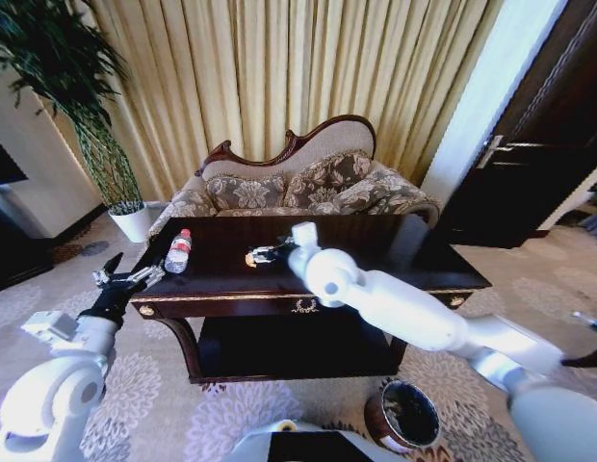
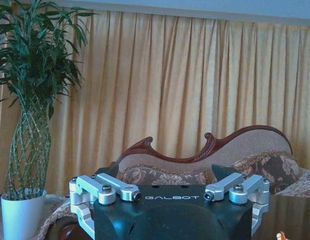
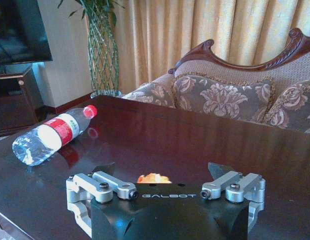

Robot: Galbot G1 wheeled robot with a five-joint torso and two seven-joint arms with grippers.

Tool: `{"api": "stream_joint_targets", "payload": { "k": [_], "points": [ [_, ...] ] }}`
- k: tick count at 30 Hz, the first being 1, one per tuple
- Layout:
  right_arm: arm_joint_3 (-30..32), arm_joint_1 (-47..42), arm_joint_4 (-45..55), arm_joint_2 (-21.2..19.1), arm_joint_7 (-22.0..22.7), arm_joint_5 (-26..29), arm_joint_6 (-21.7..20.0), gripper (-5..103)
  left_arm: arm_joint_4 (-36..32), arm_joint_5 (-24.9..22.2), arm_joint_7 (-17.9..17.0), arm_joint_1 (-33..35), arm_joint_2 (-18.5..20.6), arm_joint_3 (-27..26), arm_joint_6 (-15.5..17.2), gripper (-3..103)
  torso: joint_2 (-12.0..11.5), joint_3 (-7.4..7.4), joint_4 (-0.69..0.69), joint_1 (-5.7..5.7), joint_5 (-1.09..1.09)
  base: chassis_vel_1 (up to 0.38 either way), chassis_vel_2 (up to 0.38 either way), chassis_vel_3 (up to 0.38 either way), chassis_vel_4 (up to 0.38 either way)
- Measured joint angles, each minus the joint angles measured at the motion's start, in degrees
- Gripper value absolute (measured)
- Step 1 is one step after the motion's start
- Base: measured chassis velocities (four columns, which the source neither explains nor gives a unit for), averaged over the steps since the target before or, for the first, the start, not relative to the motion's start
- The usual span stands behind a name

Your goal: Move to the front of the table and place the trash on the table into the trash bin.

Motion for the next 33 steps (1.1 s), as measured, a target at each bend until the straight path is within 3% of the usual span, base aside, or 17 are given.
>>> {"api": "stream_joint_targets", "payload": {
  "k": [12, 21, 33],
  "points": [
    [-1.47, 0.07, -7.75, 9.72, 8.68, -0.16, -0.24, 100, 0.78, -0.03, 0.06, -0.03, -0.2, -0.3, -0.27, 100, 0.0, 0.0, 0.0, 0.0, 0.0, 0.0, 0.0, 0.0, 0.0],
    [-2.17, -0.33, -11.61, 14.62, 14.79, 0.34, -0.28, 100, 1.38, -0.21, 0.19, -0.12, -0.17, -0.7, -0.56, 100, 0.0, 0.0, -0.01, 0.0, 0.0, 0.0, 0.0, 0.0, 0.0],
    [-2.59, -1.58, -15.87, 20.31, 17.71, -0.83, -0.49, 100, 1.61, -0.29, 0.25, -0.09, -0.23, -0.99, -0.88, 100, 0.0, -0.01, 0.0, -0.01, 0.0, 0.0, 0.0, 0.0, 0.0]
  ]
}}
